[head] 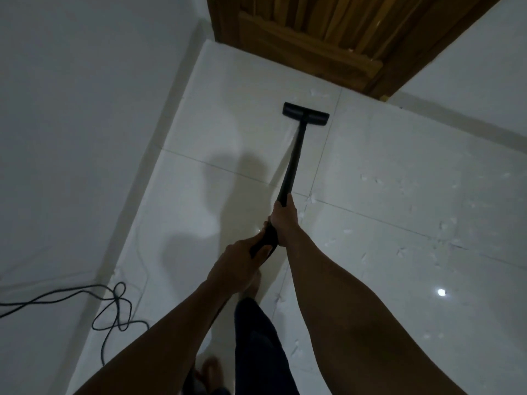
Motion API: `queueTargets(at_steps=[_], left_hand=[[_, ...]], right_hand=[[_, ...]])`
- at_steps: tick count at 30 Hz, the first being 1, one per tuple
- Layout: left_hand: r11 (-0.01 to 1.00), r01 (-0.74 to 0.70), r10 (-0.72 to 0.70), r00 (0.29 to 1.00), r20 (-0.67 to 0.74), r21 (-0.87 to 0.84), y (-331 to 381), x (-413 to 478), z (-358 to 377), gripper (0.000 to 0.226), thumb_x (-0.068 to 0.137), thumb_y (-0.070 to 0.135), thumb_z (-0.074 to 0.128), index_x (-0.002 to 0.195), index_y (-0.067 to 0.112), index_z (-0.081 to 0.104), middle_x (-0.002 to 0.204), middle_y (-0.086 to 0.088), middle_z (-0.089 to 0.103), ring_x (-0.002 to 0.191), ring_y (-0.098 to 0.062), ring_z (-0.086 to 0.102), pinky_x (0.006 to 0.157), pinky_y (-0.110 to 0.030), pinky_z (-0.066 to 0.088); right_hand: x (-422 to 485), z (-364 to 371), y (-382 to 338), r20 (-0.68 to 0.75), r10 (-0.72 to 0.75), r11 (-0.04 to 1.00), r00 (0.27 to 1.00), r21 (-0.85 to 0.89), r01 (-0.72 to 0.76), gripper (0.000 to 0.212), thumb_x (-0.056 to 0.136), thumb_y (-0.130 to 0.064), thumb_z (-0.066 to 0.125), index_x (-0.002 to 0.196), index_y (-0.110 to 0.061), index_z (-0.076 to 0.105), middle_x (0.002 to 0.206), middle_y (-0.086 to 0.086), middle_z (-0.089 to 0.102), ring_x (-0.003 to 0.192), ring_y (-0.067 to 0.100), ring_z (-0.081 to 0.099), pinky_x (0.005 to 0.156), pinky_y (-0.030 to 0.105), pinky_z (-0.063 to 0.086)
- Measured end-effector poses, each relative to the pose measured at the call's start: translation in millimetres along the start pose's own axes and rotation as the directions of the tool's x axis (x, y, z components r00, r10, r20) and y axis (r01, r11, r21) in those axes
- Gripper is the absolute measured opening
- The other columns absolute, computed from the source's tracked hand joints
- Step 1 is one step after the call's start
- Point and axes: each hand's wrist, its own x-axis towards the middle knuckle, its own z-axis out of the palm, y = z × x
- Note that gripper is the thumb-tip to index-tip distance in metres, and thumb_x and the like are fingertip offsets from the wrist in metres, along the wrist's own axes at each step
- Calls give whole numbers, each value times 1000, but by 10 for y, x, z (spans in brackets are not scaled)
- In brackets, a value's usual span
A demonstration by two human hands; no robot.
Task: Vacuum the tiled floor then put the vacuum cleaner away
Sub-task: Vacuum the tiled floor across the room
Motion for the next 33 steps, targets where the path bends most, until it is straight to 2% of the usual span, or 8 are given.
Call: queueTargets(at_steps=[5, 9, 14, 18, 22, 26, 29, 33], left_hand=[[1000, -19, 19, 1000, -11, 3, 116, 374, -43, 48, 101, 52, 44, 147, 54, 30, 62, 5, 66, 39, 1, 56, 45, -26, 52], [1000, -18, 17, 1000, -23, -4, 237, 645, -70, 48, 101, 49, 45, 148, 49, 33, 64, 5, 65, 43, 1, 58, 52, -34, 57], [999, -33, 33, 998, -44, -7, 367, 867, -65, 51, 103, 47, 44, 151, 47, 27, 69, 3, 67, 58, -10, 67, 60, -31, 58], [997, -16, 12, 999, -51, -77, 399, 943, -53, 54, 100, 51, 49, 148, 54, 26, 62, 9, 63, 52, -3, 62, 54, -21, 53], [998, -22, 19, 998, -64, -50, 386, 901, -52, 54, 101, 48, 48, 151, 50, 27, 68, 11, 65, 61, -7, 67, 61, -26, 56], [1000, -24, 25, 997, -76, 13, 220, 681, 9, 53, 102, 52, 43, 152, 50, 25, 72, 9, 67, 56, -3, 64, 55, -22, 54], [999, -35, 36, 996, -80, 11, 73, 416, 49, 51, 101, 57, 40, 149, 57, 23, 84, 6, 74, 59, -3, 66, 62, -30, 61], [998, -58, 60, 995, -74, 35, -113, 3, 113, 48, 99, 64, 35, 144, 66, 18, 117, 5, 73, 92, -12, 72, 81, -31, 59]], right_hand=[[286, -24, -304, 1, 17, 1000, 1000, 13, -17, 59, 110, -25, 40, 161, -41, 18, 100, 13, 53, 53, 19, 51, 50, 31, 50], [498, -58, -537, -3, -1, 1000, 1000, -21, 1, 58, 110, -26, 39, 162, -40, 17, 104, 13, 56, 57, 18, 53, 46, 27, 50], [694, -79, -743, -13, -9, 999, 1000, -34, 9, 59, 109, -25, 40, 161, -41, 18, 111, 13, 57, 60, 18, 54, 48, 28, 50], [776, -90, -820, -13, -26, 999, 1000, -45, 25, 58, 109, -24, 40, 161, -39, 20, 109, 12, 56, 62, 18, 55, 50, 29, 51], [717, -68, -789, -35, -64, 997, 997, -55, 62, 58, 109, -27, 43, 161, -39, 21, 107, 10, 57, 56, 18, 56, 51, 29, 52], [517, -20, -581, -67, -78, 996, 995, -46, 75, 57, 109, -33, 44, 160, -41, 21, 101, 11, 62, 53, 17, 57, 45, 25, 51], [298, 3, -379, -75, -107, 994, 991, -33, 105, 63, 106, -33, 50, 161, -42, 20, 98, 10, 65, 48, 14, 56, 42, 22, 49], [-49, 5, -73, -68, -144, 989, 987, -41, 142, 71, 103, -26, 57, 160, -44, 19, 120, 10, 66, 55, 16, 60, 48, 25, 53]])
